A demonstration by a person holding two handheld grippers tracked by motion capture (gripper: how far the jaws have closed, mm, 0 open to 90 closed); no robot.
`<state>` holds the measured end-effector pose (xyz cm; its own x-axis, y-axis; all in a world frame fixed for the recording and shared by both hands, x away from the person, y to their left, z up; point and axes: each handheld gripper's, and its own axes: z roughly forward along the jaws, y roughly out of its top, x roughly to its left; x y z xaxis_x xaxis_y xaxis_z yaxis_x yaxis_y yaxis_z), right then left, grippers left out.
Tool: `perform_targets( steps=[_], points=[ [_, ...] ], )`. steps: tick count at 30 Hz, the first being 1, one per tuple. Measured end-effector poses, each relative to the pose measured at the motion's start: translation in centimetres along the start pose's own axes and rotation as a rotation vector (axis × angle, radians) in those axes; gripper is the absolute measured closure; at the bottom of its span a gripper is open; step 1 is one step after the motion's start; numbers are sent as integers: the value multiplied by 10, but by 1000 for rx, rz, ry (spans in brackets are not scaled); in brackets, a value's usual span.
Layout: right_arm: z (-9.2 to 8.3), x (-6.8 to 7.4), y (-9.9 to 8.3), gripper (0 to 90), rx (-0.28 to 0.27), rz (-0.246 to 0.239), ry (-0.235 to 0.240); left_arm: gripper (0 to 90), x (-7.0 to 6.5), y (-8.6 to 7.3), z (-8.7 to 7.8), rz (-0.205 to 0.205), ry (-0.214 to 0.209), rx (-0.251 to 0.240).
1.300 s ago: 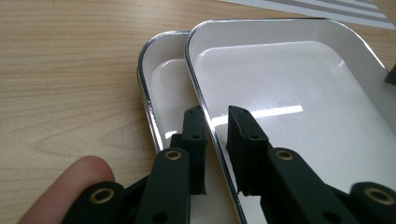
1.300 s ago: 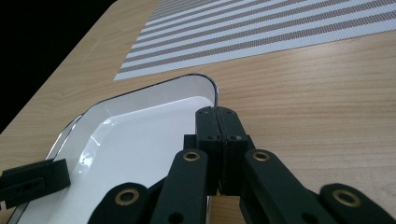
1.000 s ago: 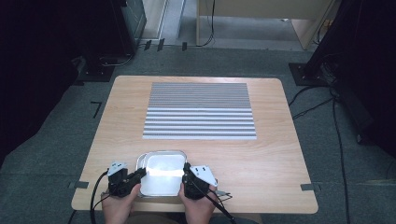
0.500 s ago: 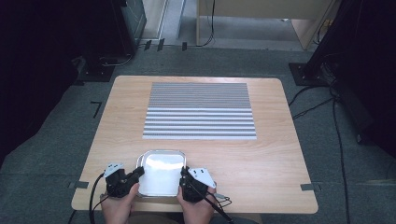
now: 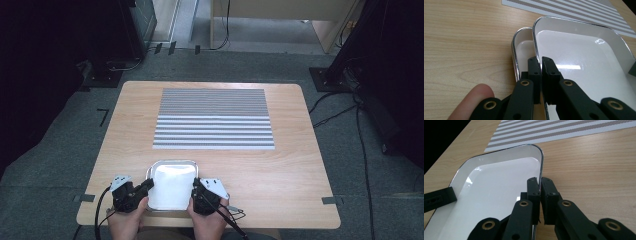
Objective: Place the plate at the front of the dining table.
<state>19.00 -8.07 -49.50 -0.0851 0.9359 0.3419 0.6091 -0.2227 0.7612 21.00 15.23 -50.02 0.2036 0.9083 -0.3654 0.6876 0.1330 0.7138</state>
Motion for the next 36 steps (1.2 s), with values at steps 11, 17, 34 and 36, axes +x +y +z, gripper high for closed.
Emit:
perform_targets(
  steps=[11,17,34,36],
  points=[
    [-2,2,6,891,-22,5,11,884,-6,6,-5,2,14,-36],
    [-3,-2,11,897,-31,15,33,890,-10,9,-6,-3,12,-53],
    [-16,-8,27,897,-79,20,73,893,-28,29,-16,41,-1,-97],
    [-18,-9,31,897,-86,21,73,894,-30,32,-15,40,-7,-99]
  ],
)
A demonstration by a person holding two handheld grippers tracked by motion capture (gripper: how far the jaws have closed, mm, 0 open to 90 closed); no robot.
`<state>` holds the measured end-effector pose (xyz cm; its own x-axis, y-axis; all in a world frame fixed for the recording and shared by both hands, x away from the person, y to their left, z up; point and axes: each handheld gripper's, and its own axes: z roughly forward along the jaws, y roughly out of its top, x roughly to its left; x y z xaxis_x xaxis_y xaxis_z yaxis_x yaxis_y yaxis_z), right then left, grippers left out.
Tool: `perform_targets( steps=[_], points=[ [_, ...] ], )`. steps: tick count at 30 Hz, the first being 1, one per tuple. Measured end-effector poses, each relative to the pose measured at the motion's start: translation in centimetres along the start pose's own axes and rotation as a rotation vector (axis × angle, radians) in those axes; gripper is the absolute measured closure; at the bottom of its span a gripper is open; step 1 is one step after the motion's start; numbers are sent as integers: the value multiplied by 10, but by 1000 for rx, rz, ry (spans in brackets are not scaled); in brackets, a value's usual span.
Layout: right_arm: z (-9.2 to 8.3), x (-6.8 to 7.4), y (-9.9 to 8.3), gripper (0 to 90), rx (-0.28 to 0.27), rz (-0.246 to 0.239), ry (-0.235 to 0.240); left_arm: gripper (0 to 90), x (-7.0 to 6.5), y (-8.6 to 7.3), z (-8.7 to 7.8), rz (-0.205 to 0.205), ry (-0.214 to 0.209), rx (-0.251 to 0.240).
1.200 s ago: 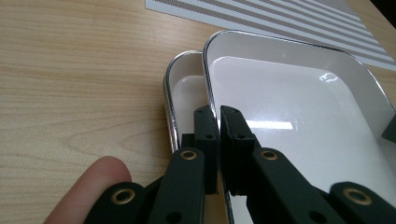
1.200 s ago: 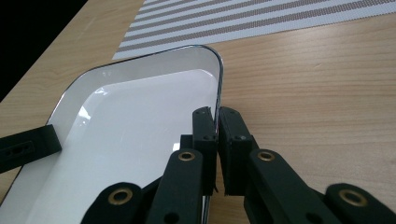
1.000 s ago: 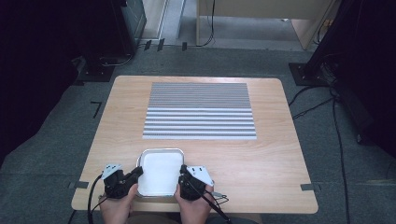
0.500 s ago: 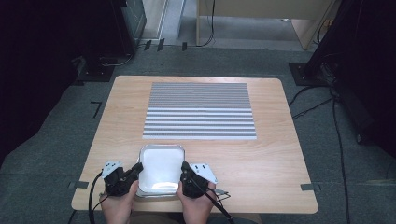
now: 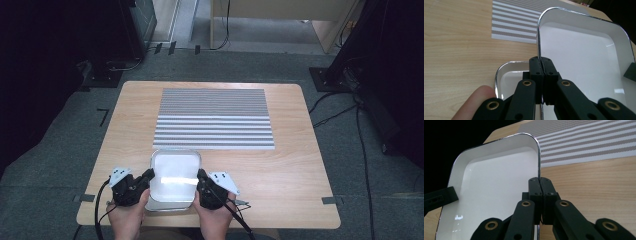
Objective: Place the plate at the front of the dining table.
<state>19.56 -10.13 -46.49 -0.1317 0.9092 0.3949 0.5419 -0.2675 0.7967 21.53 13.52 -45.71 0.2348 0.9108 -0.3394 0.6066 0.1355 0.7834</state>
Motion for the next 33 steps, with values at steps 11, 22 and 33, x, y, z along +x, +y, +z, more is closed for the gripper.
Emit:
perform_targets(
  steps=[11,22,33],
  points=[
    [-1,-10,21,898,-27,-13,-19,893,-12,15,13,-8,-44,-13],
    [5,-27,40,898,-43,-6,-30,894,-25,30,33,-9,-73,-14],
    [18,-44,67,898,-46,1,-45,894,-35,53,59,-3,-92,-3]
  ],
)
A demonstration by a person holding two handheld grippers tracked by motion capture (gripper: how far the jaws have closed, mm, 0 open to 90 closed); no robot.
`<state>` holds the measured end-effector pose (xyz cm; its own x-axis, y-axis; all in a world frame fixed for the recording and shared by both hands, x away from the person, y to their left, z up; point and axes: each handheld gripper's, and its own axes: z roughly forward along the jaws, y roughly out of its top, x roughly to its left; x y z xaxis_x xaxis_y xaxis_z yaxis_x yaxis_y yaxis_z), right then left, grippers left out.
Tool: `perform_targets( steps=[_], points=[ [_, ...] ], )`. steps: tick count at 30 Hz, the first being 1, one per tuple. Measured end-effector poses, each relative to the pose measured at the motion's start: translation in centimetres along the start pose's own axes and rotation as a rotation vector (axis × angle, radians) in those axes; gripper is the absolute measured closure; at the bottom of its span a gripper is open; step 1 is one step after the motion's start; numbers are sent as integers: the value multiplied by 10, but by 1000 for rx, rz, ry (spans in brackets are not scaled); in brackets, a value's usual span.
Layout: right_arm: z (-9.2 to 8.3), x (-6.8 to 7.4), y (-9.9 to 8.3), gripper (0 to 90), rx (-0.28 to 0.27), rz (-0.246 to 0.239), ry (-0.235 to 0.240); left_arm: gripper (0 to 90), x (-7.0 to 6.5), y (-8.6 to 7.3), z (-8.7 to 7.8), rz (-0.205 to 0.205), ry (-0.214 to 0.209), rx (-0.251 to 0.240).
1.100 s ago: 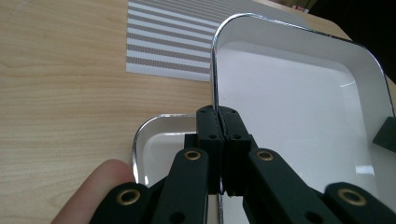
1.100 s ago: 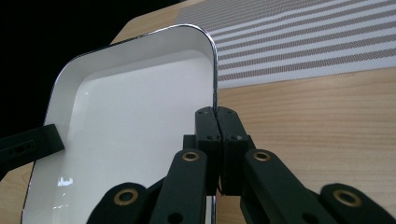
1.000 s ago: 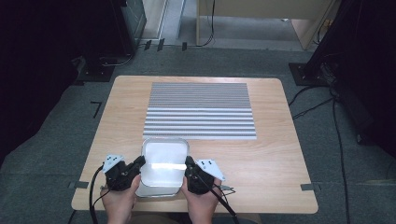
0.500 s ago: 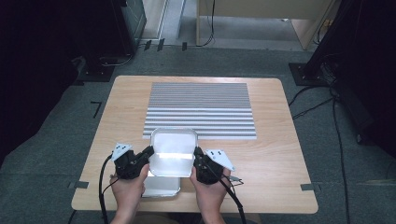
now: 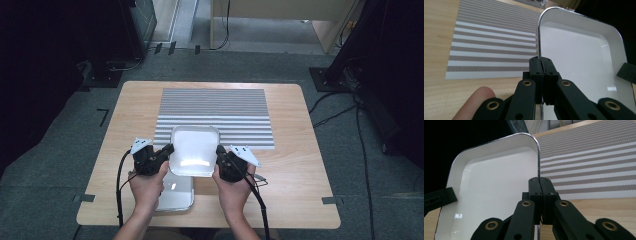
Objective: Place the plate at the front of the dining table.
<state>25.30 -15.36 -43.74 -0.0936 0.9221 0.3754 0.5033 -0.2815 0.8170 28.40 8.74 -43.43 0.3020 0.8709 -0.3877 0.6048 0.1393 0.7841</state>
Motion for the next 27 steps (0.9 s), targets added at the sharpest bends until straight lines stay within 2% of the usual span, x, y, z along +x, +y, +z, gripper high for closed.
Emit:
perform_targets(
  steps=[3,9,12,20,27],
  points=[
    [4,-4,6,899,-3,1,-7,893,-2,8,10,0,-20,-2],
    [12,-10,17,899,-5,-8,-20,893,-2,15,25,-9,-30,4],
    [21,-15,26,898,0,-14,-26,893,-2,21,38,-11,-36,11],
    [40,-29,39,899,18,-8,-30,893,-1,31,63,-16,-39,24],
    [55,-38,45,899,30,-12,-23,893,1,33,78,-27,-32,29]
  ],
)
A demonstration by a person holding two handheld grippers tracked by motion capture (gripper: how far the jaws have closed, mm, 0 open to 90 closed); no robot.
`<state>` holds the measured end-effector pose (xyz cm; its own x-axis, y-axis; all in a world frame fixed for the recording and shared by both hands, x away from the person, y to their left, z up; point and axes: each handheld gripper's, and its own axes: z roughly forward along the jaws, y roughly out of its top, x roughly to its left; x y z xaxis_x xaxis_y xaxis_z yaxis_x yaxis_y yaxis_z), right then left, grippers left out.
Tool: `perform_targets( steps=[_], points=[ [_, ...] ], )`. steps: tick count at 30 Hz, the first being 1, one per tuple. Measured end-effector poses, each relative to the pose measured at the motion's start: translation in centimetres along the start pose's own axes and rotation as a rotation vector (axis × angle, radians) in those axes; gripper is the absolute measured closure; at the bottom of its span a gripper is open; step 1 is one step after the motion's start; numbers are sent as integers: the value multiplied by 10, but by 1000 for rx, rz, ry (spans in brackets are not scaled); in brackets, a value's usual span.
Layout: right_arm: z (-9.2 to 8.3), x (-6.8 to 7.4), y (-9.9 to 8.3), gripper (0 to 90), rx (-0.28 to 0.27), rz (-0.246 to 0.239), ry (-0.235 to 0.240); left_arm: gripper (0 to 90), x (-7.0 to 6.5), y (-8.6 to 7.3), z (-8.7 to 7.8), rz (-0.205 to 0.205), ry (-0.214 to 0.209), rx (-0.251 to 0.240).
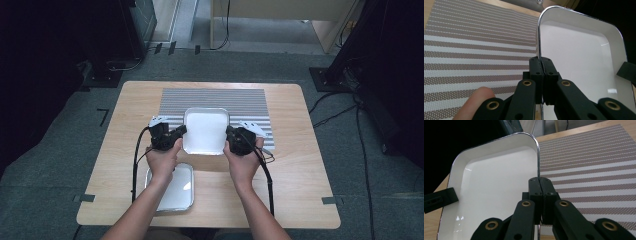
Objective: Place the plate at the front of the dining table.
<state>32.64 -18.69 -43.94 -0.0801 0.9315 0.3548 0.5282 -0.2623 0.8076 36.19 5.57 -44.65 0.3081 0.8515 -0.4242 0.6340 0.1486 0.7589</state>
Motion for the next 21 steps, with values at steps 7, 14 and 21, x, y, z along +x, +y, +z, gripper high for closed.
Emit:
perform_targets(
  steps=[7,14,21],
  points=[
    [15,-7,5,899,21,-1,-10,893,2,4,16,-9,13,16],
    [32,-13,13,899,42,14,-27,895,6,13,36,-31,25,44],
    [57,-19,15,899,67,-17,-25,894,19,14,57,-72,50,83]
  ],
)
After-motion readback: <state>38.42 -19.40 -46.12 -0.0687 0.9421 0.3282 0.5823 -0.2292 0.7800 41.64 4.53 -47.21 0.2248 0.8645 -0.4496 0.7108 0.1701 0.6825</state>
